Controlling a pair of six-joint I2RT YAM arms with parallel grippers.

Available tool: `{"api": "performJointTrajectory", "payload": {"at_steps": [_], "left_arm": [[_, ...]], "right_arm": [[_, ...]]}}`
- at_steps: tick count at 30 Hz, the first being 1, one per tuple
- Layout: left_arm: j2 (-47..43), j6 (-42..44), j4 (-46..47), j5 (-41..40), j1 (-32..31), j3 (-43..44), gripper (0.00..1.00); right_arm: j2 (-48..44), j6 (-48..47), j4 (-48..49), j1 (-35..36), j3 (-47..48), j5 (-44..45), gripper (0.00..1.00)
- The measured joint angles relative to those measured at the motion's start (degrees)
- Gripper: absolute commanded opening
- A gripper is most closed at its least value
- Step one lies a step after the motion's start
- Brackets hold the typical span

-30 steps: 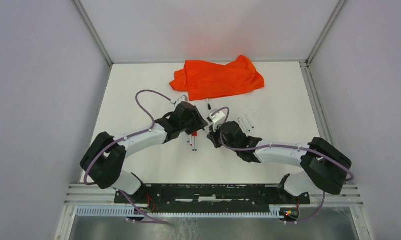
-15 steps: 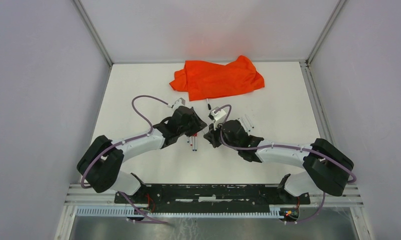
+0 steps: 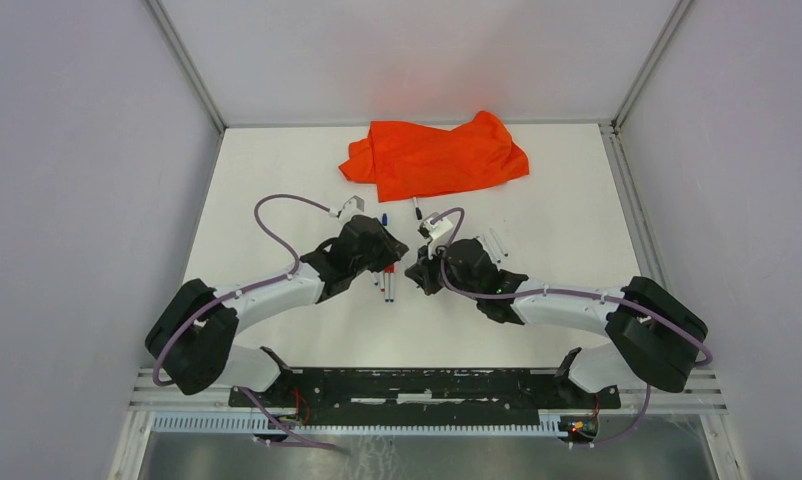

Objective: Open the pen caps

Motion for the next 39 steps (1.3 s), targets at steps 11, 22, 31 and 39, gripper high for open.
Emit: {"api": "performJointTrajectory", "payload": {"at_steps": [11, 22, 31, 39], "left_arm": [[-1.16, -0.11, 0.63, -0.66, -0.09, -1.62, 0.23], [-1.60, -0.07, 1.88, -0.46, -0.13, -2.47, 0.02], [-1.57, 1.73, 4.09, 2.62, -0.13, -2.36, 0.02], [-0.39, 2.51, 4.87, 4.44, -0.13, -1.27, 0.02]], "right_arm": [[1.09, 0.96, 1.05, -0.44, -1.01, -1.11, 0.00], [1.51, 1.55, 3.02, -0.79, -1.79, -2.80, 0.19], [2.19, 0.96, 3.63, -1.07, -1.81, -4.35, 0.23], [3.08, 0.72, 3.37, -1.90, -1.79, -4.83, 0.00]]}}
